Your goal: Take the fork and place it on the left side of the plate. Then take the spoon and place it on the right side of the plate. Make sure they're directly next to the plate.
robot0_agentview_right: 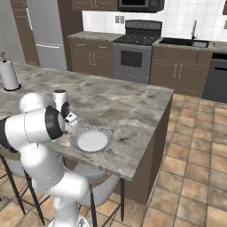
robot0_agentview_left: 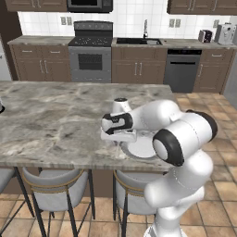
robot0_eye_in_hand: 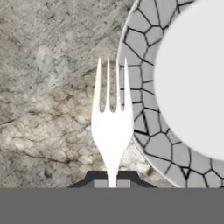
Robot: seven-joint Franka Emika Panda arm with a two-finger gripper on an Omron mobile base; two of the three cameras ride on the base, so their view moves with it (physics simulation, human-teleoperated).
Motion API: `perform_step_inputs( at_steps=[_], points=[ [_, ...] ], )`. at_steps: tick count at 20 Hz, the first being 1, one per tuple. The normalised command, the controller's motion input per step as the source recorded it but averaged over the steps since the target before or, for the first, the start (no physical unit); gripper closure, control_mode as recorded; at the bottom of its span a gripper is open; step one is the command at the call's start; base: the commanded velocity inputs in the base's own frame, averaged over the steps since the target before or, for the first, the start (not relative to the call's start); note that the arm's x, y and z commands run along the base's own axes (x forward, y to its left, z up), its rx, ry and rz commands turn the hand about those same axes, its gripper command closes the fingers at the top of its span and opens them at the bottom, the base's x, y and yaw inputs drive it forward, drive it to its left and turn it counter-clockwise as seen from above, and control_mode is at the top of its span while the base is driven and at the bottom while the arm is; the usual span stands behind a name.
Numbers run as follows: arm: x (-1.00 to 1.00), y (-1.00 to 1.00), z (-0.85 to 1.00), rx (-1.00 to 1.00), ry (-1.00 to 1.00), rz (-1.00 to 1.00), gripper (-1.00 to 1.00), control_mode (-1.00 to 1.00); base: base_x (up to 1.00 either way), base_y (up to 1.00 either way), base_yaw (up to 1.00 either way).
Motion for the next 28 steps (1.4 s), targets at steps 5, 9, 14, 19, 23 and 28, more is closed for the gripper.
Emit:
perform_step_inputs(
  at_steps=[5,9,14,19,23,28],
  points=[
    [0.56,0.02,-0.01,0.0,0.0,0.0,1.0,-1.0,0.0,0.0,0.0],
    [0.54,0.09,-0.02,0.0,0.0,0.0,1.0,-1.0,0.0,0.0,0.0],
    [0.32,0.01,-0.08,0.0,0.0,0.0,1.0,-1.0,0.0,0.0,0.0],
    [0.07,0.02,-0.18,-0.01,0.0,0.0,1.0,-1.0,0.0,0.0,0.0],
    [0.0,0.0,-0.25,0.0,0.0,0.0,1.0,-1.0,0.0,0.0,0.0],
    [0.0,0.0,-0.27,0.0,0.0,0.0,1.0,-1.0,0.0,0.0,0.0]
  ],
)
